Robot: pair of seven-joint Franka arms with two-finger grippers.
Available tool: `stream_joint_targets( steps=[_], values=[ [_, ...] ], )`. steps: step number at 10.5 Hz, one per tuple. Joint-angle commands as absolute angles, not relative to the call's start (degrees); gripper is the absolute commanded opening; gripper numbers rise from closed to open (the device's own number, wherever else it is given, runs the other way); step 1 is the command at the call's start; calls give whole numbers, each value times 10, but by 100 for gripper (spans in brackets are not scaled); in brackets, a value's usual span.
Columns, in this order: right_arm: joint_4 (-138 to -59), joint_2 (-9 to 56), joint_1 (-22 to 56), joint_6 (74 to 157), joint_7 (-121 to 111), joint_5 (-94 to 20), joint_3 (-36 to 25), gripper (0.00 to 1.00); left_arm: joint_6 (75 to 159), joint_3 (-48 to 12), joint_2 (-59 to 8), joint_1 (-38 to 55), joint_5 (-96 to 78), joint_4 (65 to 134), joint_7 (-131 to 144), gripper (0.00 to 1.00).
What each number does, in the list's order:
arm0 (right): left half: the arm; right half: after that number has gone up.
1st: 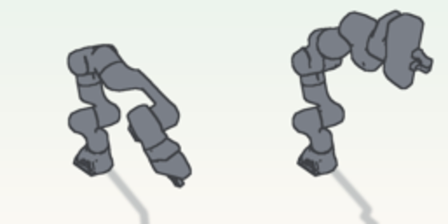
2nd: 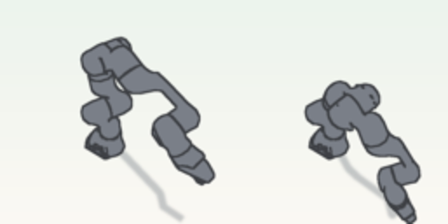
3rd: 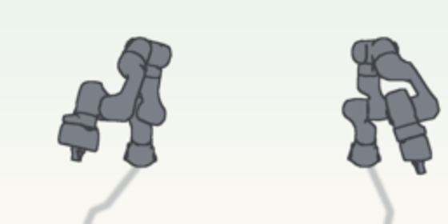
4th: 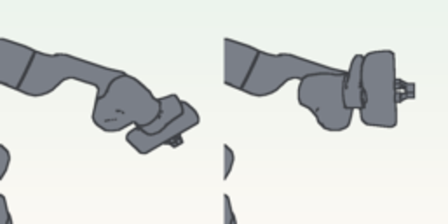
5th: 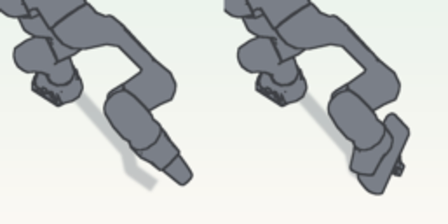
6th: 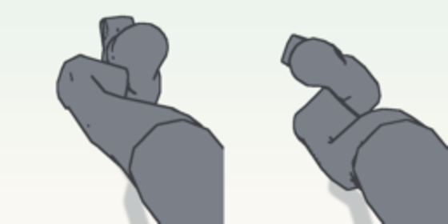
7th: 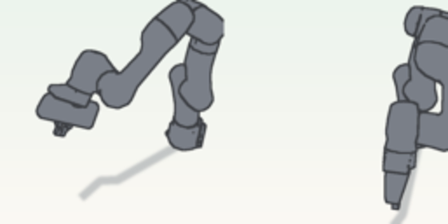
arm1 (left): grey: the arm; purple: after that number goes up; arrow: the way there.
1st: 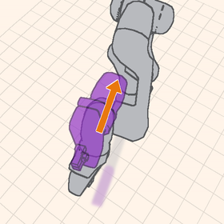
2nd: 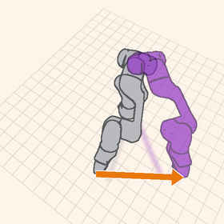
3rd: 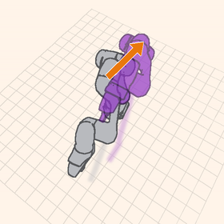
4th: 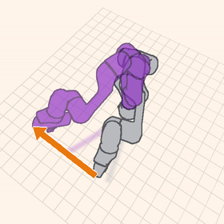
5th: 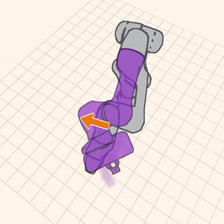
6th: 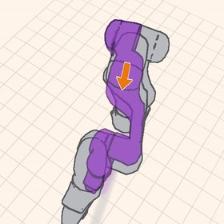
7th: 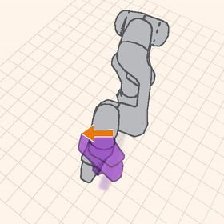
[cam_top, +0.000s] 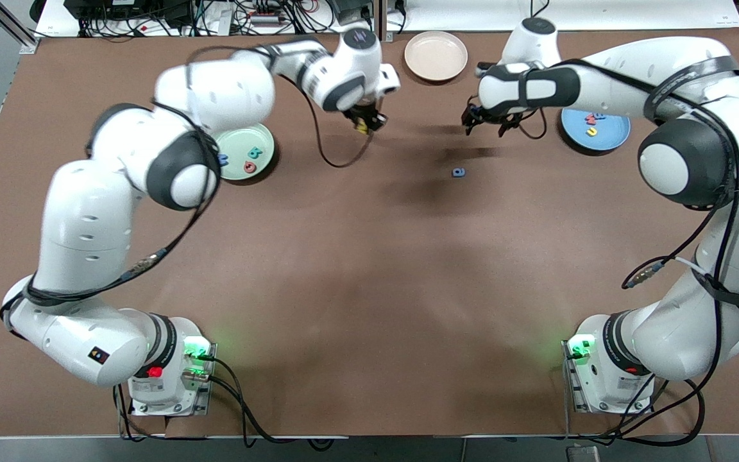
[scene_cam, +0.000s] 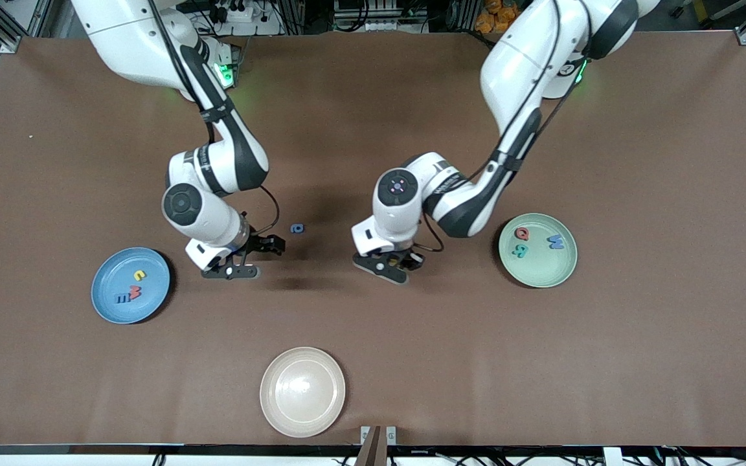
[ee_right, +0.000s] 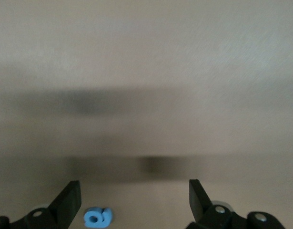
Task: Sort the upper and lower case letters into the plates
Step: 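Carry H to the green plate while the right gripper grasps blue b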
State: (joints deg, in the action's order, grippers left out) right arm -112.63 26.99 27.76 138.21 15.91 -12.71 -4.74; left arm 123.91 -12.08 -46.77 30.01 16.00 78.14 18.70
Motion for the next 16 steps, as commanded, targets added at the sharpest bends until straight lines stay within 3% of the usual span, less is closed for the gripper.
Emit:
stream_joint_targets(
  steps=[1, 4, 6, 8, 11, 12, 13, 14, 15, 16],
  values=[
    [-1176, 251, 326, 1418, 210, -141, -53, 100, 1138, -139, -395, 231, 152, 843, 68, 8],
    [-1226, 260, 358, 1488, 214, -139, -54, 100, 1150, -147, -280, 103, 152, 1021, -71, 8],
    [-1229, 262, 372, 1489, 235, -138, -54, 100, 1196, -183, -247, 8, 152, 1101, -112, 9],
    [-1224, 271, 373, 1491, 236, -138, -54, 100, 1284, -230, -250, -79, 156, 1168, -121, 14],
    [-1220, 288, 377, 1506, 262, -136, -55, 100, 1306, -236, -254, -98, 156, 1179, -134, 16],
    [-1217, 291, 377, 1506, 263, -136, -55, 100, 1306, -236, -255, -98, 156, 1179, -134, 43],
    [-1216, 293, 377, 1506, 263, -136, -55, 100, 1305, -235, -254, -98, 157, 1175, -135, 99],
    [-1214, 296, 377, 1506, 263, -136, -55, 100, 1303, -235, -249, -98, 156, 1170, -141, 100],
    [-1214, 296, 377, 1506, 262, -134, -55, 75, 1298, -236, -241, -98, 155, 1156, -131, 100],
    [-1213, 296, 377, 1506, 263, -134, -55, 1, 1270, -235, -230, -97, 151, 1135, -107, 100]
  ],
)
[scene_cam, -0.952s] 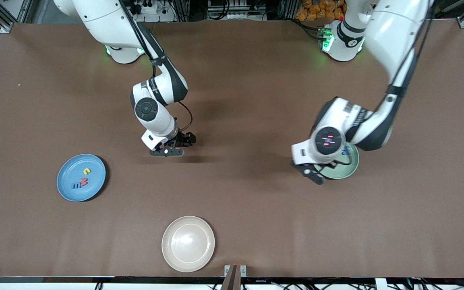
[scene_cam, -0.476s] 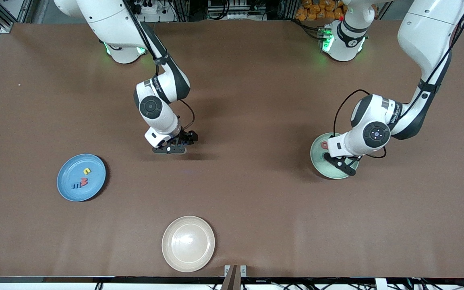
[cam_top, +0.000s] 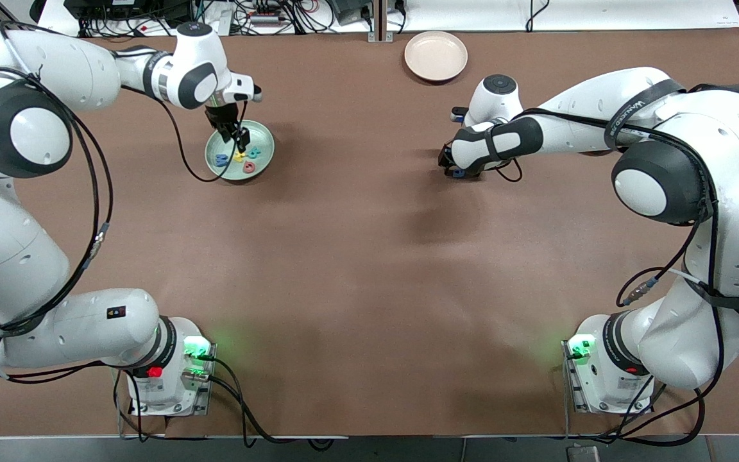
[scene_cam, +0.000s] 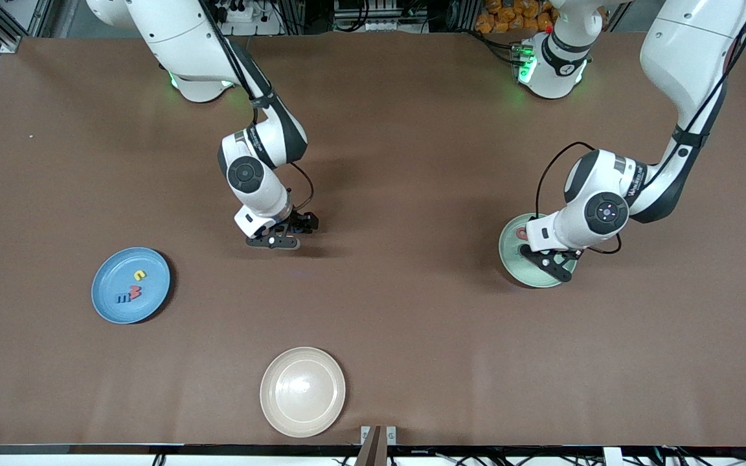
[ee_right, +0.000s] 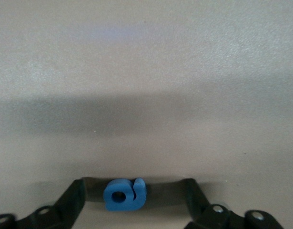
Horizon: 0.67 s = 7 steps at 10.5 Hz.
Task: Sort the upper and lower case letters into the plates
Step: 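Drop b on the blue plate while the left gripper returns to rest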
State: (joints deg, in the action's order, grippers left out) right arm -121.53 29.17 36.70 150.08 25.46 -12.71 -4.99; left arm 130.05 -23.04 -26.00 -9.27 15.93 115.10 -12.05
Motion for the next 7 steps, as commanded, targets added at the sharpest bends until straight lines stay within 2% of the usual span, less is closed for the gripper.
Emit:
stream_joint_targets(
  steps=[1, 2, 5, 7],
  values=[
    [-1213, 296, 375, 1506, 262, -134, -55, 0, 1242, -235, -215, -98, 150, 1112, -26, 100],
    [-1213, 295, 376, 1505, 262, -135, -55, 0, 1220, -235, -197, -98, 151, 1084, 57, 100],
    [-1212, 280, 371, 1499, 257, -135, -57, 0, 1134, -230, -159, -99, 135, 993, 76, 100],
    [-1199, 265, 366, 1496, 206, -134, -102, 0, 1091, -231, -114, -123, 89, 936, 76, 100]
  ],
)
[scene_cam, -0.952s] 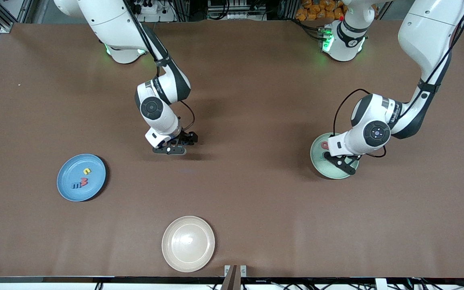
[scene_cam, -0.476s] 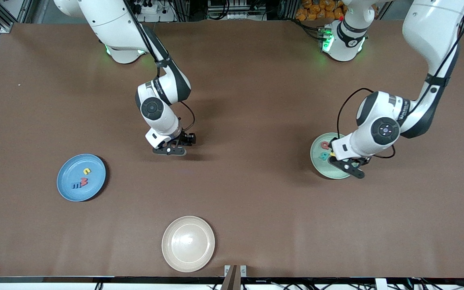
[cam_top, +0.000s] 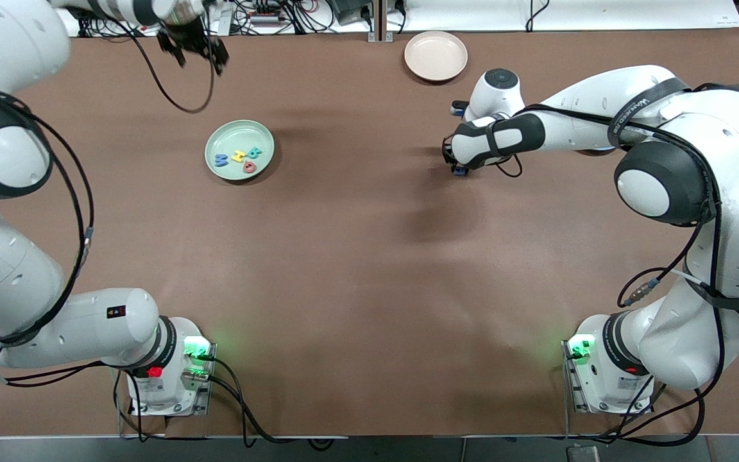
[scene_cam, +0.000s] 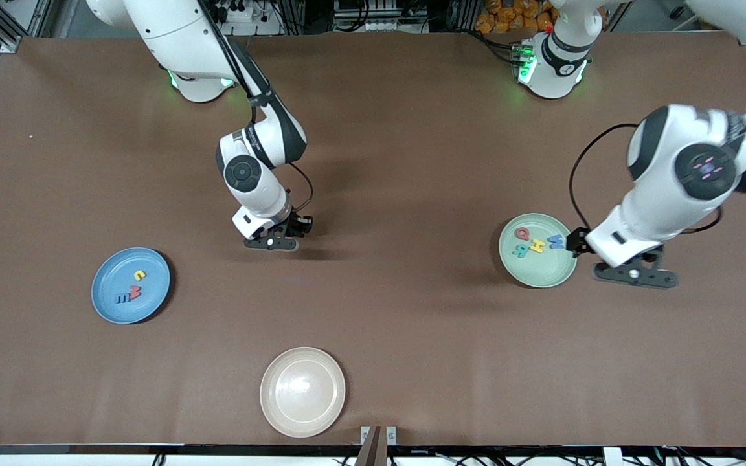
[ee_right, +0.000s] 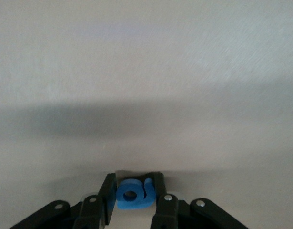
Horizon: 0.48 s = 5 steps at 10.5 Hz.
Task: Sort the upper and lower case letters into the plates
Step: 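Drop b on the blue plate while the left gripper returns to rest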
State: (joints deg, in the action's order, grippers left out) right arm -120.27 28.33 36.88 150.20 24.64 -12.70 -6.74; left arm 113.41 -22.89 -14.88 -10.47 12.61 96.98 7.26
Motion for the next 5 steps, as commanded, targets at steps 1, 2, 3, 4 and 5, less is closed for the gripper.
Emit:
stream_joint_targets(
  steps=[1, 2, 3, 4, 5],
  values=[
    [-1189, 261, 366, 1483, 171, -134, -132, 0, 1037, -229, -110, -128, 59, 876, 73, 100],
    [-1173, 260, 366, 1457, 132, -134, -166, 0, 977, -228, -110, -132, 63, 822, 71, 100],
    [-1157, 259, 366, 1423, 84, -134, -204, 0, 939, -228, -110, -130, 62, 806, 75, 100],
    [-1145, 261, 366, 1402, 12, -134, -249, 0, 930, -228, -99, -131, 61, 807, 77, 100],
    [-1143, 265, 361, 1401, -70, -134, -291, 0, 927, -229, -99, -132, 54, 806, 77, 100]
  ],
)
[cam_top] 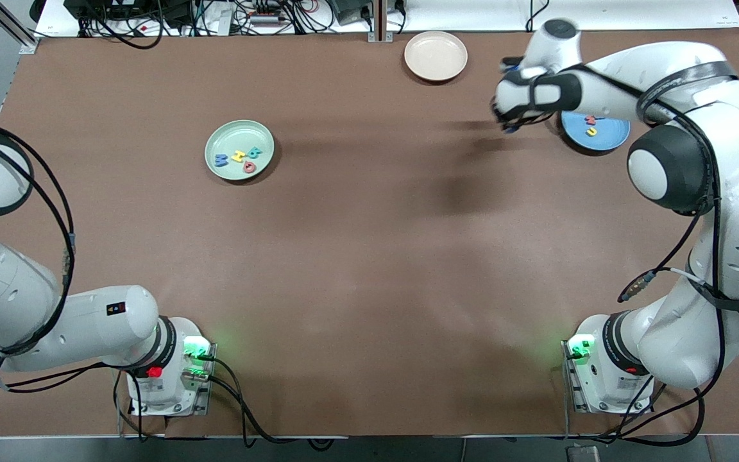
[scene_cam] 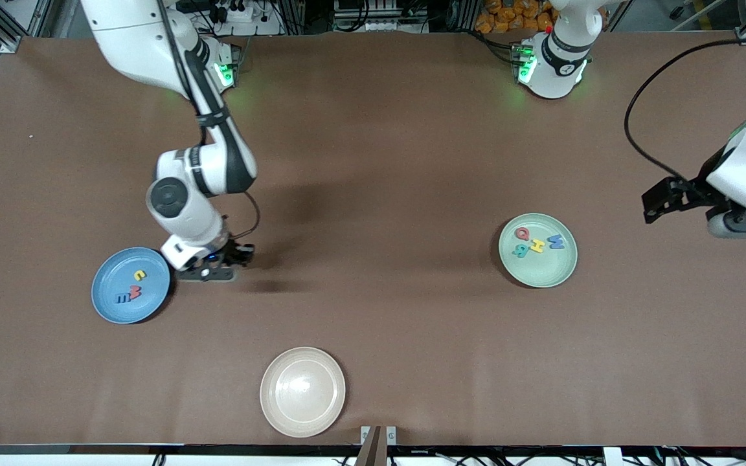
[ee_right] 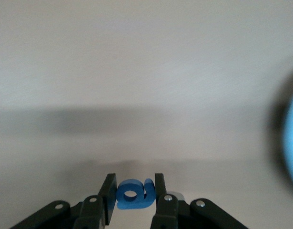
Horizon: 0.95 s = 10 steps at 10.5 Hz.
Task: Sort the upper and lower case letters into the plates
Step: 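Drop b on the blue plate while the left gripper returns to rest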
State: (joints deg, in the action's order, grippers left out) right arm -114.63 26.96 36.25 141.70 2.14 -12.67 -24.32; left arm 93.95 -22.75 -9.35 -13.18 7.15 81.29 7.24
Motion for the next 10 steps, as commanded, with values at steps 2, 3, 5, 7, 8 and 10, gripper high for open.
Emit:
stream_joint_targets(
  steps=[2, 3, 5, 7, 8, 10],
  values=[
    [-1131, 275, 298, 1407, -218, -135, -317, 0, 926, -229, -98, -134, 33, 804, 92, 100],
    [-1124, 276, 276, 1405, -246, -137, -316, 0, 914, -229, -98, -133, 33, 804, 90, 100],
    [-1118, 280, 274, 1410, -245, -141, -316, 91, 885, -229, -99, -132, 32, 802, 94, 100],
    [-1114, 280, 273, 1412, -243, -142, -316, 100, 885, -200, -76, -111, 30, 807, 92, 100],
    [-1108, 280, 272, 1412, -241, -142, -316, 100, 885, -173, -68, -82, 31, 810, 93, 100],
    [-1098, 266, 277, 1385, -229, -155, -316, 100, 888, -101, -47, -16, 27, 836, 85, 100]
  ],
)
